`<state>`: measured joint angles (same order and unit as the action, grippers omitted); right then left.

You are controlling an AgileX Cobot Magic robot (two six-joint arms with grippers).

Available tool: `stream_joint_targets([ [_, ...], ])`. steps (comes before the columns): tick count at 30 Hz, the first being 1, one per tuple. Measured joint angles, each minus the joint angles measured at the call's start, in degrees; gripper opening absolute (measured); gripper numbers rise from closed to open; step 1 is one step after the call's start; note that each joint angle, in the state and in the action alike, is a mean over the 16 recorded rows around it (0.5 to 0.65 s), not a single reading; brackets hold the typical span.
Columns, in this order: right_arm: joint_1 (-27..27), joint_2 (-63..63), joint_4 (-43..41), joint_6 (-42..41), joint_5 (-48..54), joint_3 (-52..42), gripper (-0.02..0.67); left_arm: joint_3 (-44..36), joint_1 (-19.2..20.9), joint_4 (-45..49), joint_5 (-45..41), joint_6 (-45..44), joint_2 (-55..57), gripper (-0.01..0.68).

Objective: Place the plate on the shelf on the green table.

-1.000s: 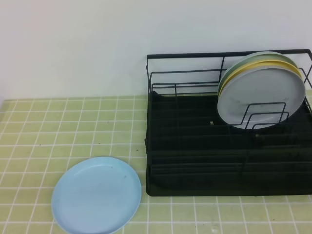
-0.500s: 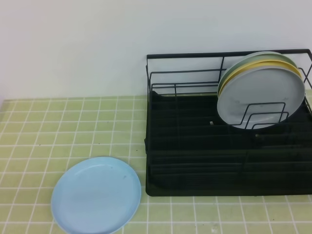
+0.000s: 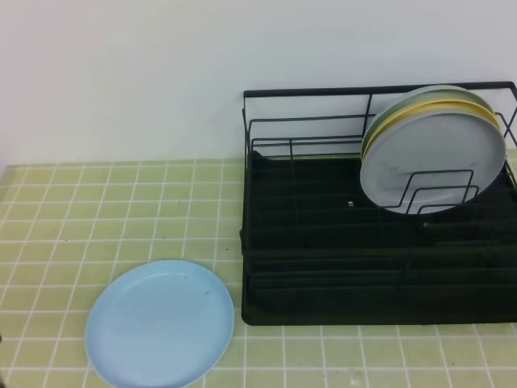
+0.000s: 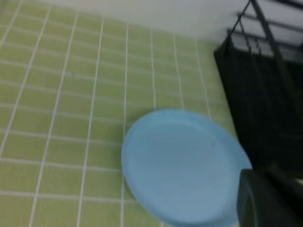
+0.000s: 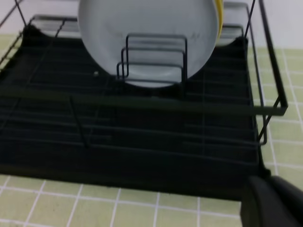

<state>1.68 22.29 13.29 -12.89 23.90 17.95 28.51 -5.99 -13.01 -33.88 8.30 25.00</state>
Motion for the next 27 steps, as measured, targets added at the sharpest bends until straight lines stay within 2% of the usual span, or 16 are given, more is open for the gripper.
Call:
stream_joint_targets([
  [6,0.06,0.45,0.86,-1.3,-1.1,0.04,0.01,8.29,0.0,-0.87,-9.32,-5.15,14.55,0.007],
  [9,0.07,0.45,1.26,-1.35,-1.3,0.06,0.01,11.46,0.0,-0.97,-11.83,-7.75,21.72,0.039],
  [14,0.07,0.45,1.89,-1.39,-1.4,0.09,0.01,14.72,0.0,-0.87,-12.36,-10.38,31.55,0.162],
  [21,0.07,0.45,2.38,-1.4,-1.71,0.1,0.01,16.28,0.0,0.52,-8.19,-9.88,43.01,0.359],
  [24,0.07,0.45,2.4,-1.4,-1.92,0.1,0.01,16.41,0.0,1.22,-5.66,-9.34,47.32,0.411],
  [27,0.07,0.45,2.42,-1.4,-2.13,0.1,0.01,16.46,0.0,1.97,-3.0,-8.79,51.5,0.428],
])
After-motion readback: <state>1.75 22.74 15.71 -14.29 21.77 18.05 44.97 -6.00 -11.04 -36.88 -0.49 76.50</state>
